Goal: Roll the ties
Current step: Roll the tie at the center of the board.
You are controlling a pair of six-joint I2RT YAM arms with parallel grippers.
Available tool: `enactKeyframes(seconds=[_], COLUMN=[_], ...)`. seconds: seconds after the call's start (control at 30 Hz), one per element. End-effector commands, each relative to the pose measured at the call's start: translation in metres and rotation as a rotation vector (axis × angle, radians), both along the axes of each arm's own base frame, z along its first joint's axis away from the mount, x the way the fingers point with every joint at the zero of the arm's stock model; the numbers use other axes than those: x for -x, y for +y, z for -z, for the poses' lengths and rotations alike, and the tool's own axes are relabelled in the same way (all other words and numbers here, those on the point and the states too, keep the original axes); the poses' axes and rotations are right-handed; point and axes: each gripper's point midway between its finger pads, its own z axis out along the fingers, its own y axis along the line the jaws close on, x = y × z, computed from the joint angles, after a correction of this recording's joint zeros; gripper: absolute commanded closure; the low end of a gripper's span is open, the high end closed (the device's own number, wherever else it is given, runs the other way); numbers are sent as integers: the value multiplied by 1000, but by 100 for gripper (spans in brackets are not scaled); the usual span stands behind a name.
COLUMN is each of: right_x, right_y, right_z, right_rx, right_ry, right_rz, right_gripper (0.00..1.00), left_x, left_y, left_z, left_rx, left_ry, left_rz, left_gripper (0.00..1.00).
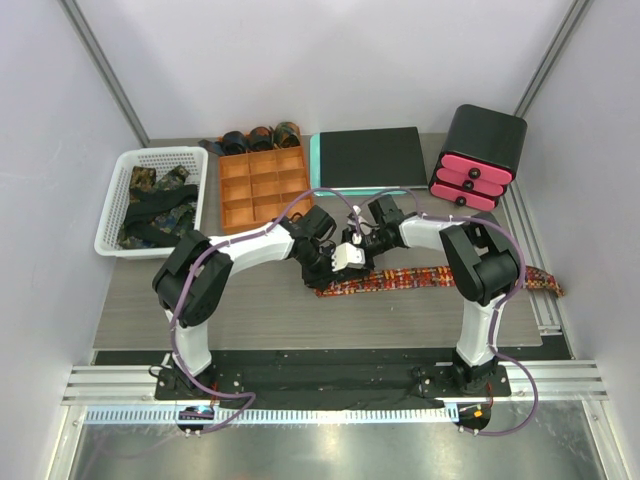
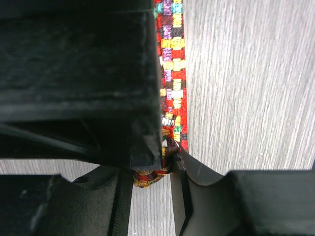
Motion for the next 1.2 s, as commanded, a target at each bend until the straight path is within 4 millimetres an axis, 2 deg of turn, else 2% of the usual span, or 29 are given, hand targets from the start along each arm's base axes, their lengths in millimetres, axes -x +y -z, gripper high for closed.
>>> enactKeyframes(seconds=[0.0, 0.17, 0.27, 0.3, 0.43, 0.5, 0.6, 0.63, 0.67, 0.73, 0.8, 0.87, 1.03, 1.17], right_x=[-10, -3, 0, 0, -2, -3, -4, -3, -4, -1, -1, -1, -5, -7], right_y=[14, 14, 9, 8, -1, -6, -17, -21, -24, -28, -29, -30, -37, -38], right_z=[-19, -9, 2, 4, 8, 9, 10, 11, 12, 15, 18, 21, 25, 19], right_rx=[-83, -54, -20, -13, 3, 8, 19, 27, 33, 47, 59, 68, 93, 84], right_ry=[-17, 1, -7, -14, -5, 0, -7, -8, -9, -11, -22, -32, -41, -44], right_rz=[44, 28, 2, -3, 3, 8, 12, 4, 8, -3, -7, -17, -15, -8], right_gripper=[53, 60, 74, 81, 98, 99, 99, 99, 99, 99, 99, 99, 99, 99], left_x=[2, 3, 2, 1, 0, 0, -2, 0, -9, -9, -15, -15, -25, -24], left_y=[-2, 0, 0, 0, 0, 1, -1, 1, -4, -5, -11, -15, -29, -45], left_z=[2, 3, 3, 2, -2, -4, -19, -20, -35, -39, -48, -51, -40, -31], left_rx=[-11, -16, -17, -16, -13, -4, 72, 91, 154, 189, 238, 258, 256, 249], left_ry=[6, 5, 3, -1, -10, -6, 7, 14, -21, -43, -91, -102, -144, -158], left_rz=[17, 16, 12, 13, 10, 9, -13, -24, -45, -52, -46, -34, -9, 31], left_gripper=[66, 66, 65, 65, 63, 61, 47, 38, 34, 24, 1, 0, 0, 0])
